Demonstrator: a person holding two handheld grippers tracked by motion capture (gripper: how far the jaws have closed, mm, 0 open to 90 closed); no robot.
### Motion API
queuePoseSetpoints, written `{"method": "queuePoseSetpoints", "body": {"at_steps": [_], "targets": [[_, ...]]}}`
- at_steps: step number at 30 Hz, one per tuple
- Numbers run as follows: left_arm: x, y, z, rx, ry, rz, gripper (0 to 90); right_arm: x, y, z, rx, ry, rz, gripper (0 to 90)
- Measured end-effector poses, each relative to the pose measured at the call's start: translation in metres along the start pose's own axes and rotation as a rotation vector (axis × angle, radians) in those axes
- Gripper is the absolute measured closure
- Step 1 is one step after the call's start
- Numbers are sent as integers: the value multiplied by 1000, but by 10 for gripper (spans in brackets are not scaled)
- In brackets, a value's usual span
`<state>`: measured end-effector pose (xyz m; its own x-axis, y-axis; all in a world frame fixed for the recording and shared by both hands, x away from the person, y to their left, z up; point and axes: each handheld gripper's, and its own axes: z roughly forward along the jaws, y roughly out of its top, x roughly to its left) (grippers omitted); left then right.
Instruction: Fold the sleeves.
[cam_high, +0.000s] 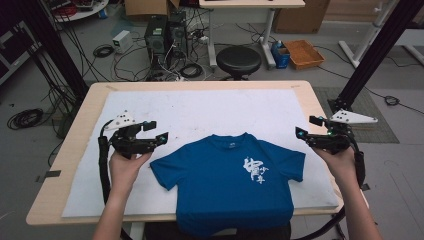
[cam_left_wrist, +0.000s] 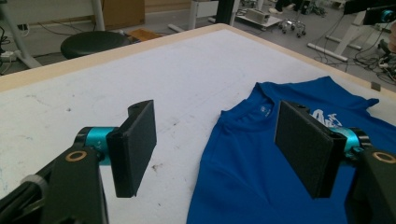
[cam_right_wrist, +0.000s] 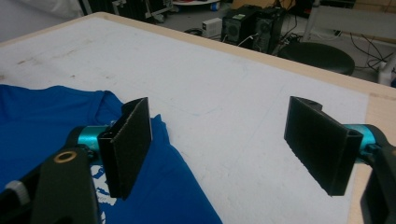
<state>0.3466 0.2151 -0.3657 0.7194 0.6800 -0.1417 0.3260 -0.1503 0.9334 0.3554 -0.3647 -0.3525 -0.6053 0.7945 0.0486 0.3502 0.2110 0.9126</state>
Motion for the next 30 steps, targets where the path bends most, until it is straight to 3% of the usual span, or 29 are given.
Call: {"method": "queuePoseSetpoints", "body": {"at_steps": [20,24,27,30], "targets": [[-3,-8,-4,27,6,6,298,-4,0,8,14,-7,2,220],[-6,-10,-10,39,-2,-50,301,-5,0,5,2,-17,10,220],[-7,-19,-19,23,14,-53,329,-6,0,2,-8,-25,12,220],[-2,-33,-31,46,28,-75,349,-6,0,3,-8,-25,11,220]]}}
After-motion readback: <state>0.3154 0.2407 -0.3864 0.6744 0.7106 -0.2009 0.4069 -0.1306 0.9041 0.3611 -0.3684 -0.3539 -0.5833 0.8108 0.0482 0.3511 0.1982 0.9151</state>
